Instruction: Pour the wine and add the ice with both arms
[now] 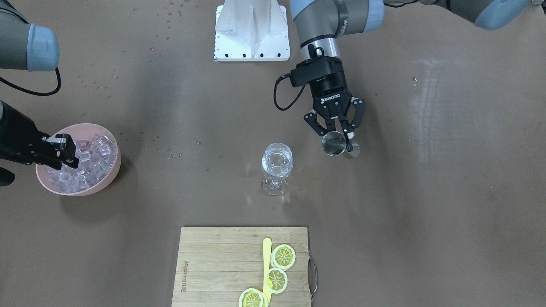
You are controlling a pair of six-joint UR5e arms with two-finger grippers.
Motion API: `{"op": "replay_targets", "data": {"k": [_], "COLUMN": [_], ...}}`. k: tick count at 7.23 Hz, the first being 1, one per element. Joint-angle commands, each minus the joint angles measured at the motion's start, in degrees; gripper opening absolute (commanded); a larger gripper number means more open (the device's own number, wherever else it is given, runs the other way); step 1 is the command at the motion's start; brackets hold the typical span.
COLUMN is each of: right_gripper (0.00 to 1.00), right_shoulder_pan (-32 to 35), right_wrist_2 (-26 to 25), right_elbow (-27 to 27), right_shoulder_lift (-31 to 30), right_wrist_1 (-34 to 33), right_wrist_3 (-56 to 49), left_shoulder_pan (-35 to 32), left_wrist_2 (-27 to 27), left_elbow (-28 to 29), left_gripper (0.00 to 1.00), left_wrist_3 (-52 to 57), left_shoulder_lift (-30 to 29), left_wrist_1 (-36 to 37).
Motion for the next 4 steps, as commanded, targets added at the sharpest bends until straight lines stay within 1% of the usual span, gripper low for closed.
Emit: {"op": "replay_targets", "data": {"k": [1,2,3,4], "right_gripper": [0.00,0.00,0.00,0.00], "right_shoulder_pan": [-1.3,-3.1,-5.2,-7.7], "right_wrist_2": [-0.3,-0.4,-0.6,-0.9], "right_elbow": [-0.1,0.0,0.1,-0.3], "right_shoulder_lift": [4.7,6.7,9.0,11.6], "right_wrist_1": [-4.4,-4.4,-4.4,-4.4], "right_wrist_3": [3.4,7.6,12.1,16.8], "left_shoulder_pan": [-5.7,-9.6,-15.2,-20.3], "left_wrist_2": [-10.6,-14.5,-23.1,-32.0], "left_elbow": [0.5,0.8,1.6,3.1], "left_gripper": [0.00,0.00,0.00,0.00], "left_wrist_3": [-0.1,-0.1,-0.1,0.0], "left_shoulder_lift": [6.8,11.6,16.5,20.4], "left_wrist_1": [-15.8,-21.5,-28.8,-34.4]}}
